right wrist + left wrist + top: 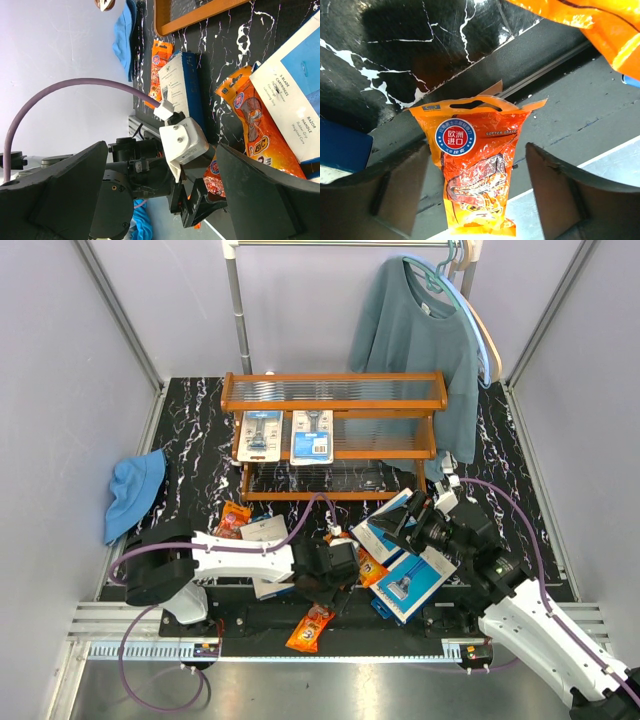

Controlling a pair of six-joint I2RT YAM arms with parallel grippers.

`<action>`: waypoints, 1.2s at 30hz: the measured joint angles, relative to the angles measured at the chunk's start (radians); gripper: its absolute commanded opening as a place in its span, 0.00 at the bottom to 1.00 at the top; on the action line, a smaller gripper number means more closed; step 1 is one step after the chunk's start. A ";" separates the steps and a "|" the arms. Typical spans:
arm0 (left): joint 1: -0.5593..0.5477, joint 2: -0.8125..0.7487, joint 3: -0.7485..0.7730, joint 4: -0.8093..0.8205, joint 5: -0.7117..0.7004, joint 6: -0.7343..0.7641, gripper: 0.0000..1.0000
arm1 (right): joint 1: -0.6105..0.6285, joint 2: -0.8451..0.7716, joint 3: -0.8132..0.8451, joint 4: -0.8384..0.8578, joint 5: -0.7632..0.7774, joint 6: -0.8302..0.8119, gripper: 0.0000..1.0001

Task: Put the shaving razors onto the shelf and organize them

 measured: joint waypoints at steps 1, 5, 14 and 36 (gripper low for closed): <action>-0.001 0.001 0.000 0.000 0.000 0.000 0.70 | 0.000 -0.001 0.000 0.000 0.000 0.001 0.99; -0.003 0.006 0.000 -0.001 -0.003 -0.005 0.30 | 0.000 -0.010 -0.004 -0.001 0.000 0.002 0.99; -0.004 0.007 0.018 -0.011 -0.015 0.003 0.05 | 0.000 -0.016 -0.005 -0.021 0.000 0.002 1.00; 0.309 -0.161 0.222 -0.159 -0.083 0.101 0.00 | 0.023 0.056 -0.003 0.017 -0.003 0.003 0.99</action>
